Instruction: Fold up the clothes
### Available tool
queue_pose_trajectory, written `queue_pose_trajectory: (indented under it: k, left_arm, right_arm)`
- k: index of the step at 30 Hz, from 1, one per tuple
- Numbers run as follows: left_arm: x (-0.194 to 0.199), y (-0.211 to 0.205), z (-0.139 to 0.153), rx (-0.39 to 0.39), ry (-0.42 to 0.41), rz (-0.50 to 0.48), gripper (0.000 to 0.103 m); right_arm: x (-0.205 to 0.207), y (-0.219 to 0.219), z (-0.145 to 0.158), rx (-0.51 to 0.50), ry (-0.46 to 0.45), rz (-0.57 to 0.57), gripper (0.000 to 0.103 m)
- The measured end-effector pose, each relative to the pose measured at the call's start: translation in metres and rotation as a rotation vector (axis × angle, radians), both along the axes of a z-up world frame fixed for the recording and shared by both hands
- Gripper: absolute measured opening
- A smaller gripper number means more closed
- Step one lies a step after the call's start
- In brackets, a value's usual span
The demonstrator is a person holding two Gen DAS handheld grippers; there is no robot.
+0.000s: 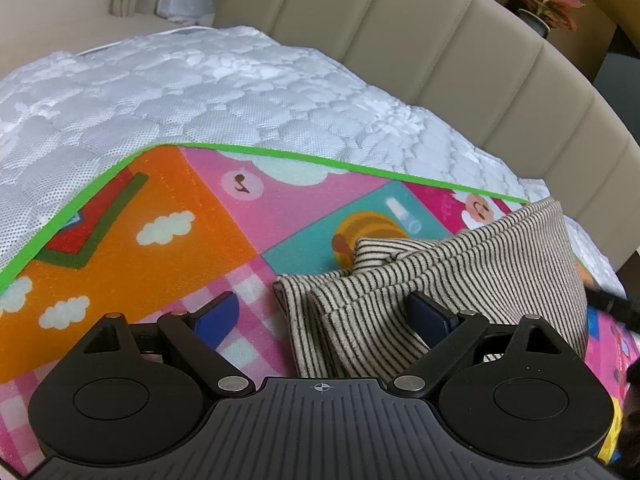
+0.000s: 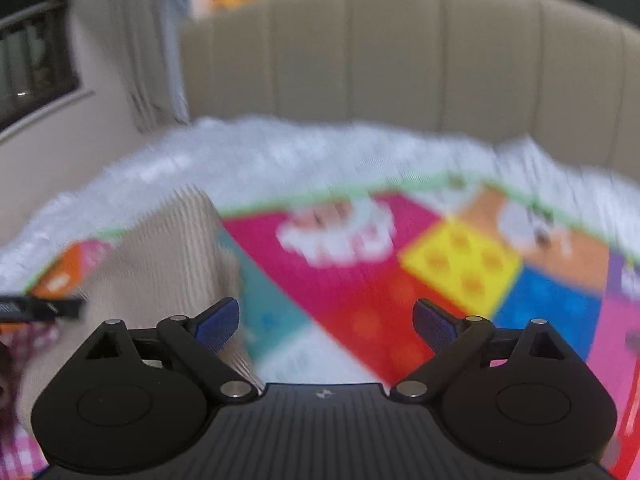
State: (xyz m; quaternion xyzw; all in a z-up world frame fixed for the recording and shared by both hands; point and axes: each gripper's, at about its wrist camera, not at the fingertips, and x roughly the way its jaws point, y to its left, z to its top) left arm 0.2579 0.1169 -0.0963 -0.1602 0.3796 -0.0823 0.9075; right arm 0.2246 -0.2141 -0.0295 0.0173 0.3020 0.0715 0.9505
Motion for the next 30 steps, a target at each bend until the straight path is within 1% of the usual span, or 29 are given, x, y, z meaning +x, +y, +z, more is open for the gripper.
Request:
queue_pose_trajectory:
  k: [2,4,7,10,14,19,22,24,25,26,27,28,29,30]
  left_arm:
    - [0.0,0.001,0.0,-0.004,0.0,-0.001,0.096]
    - [0.0,0.001,0.0,-0.006,0.001,-0.002,0.096]
    - [0.001,0.002,0.0,-0.005,0.001,-0.002,0.095]
    - [0.001,0.002,-0.001,-0.005,0.001,-0.001,0.095]
    - [0.002,0.001,-0.001,-0.006,0.001,-0.002,0.096]
    - [0.002,0.001,-0.002,0.0,-0.004,-0.004,0.096]
    - [0.001,0.0,0.0,0.009,-0.014,-0.004,0.095]
    - [-0.003,-0.001,0.006,0.035,-0.035,0.0,0.094]
    - [-0.01,-0.002,0.015,0.057,-0.072,-0.019,0.092]
    - [-0.016,-0.004,0.024,0.079,-0.109,-0.038,0.092]
    - [-0.022,-0.005,0.033,0.101,-0.147,-0.058,0.093]
    - [-0.026,-0.009,0.042,0.104,-0.186,-0.106,0.095]
    - [-0.03,-0.014,0.051,0.108,-0.225,-0.155,0.096]
    - [-0.033,-0.018,0.059,0.111,-0.263,-0.205,0.097]
  right_arm:
    - [0.014,0.01,0.005,-0.003,-0.012,0.004,0.095]
    - [0.029,0.015,0.003,-0.004,-0.008,-0.004,0.093]
    - [0.046,0.023,-0.005,0.008,0.036,-0.004,0.093]
    - [0.059,0.028,-0.022,-0.055,0.087,-0.017,0.093]
    - [0.063,0.029,-0.031,-0.076,0.103,-0.013,0.093]
    - [0.064,0.032,-0.029,-0.105,0.096,0.001,0.093]
    - [0.06,0.029,-0.023,-0.095,0.091,-0.001,0.093]
    - [0.05,0.022,-0.012,-0.051,0.082,-0.016,0.093]
    - [0.043,0.016,-0.006,-0.02,0.087,-0.016,0.093]
    - [0.035,0.01,0.0,0.015,0.094,-0.017,0.093]
    - [0.025,0.001,0.006,0.076,0.116,-0.014,0.093]
    - [0.016,-0.008,0.007,0.142,0.152,-0.011,0.093]
    - [0.008,-0.017,0.008,0.211,0.192,-0.008,0.093]
    - [0.001,-0.025,0.004,0.287,0.254,-0.008,0.093]
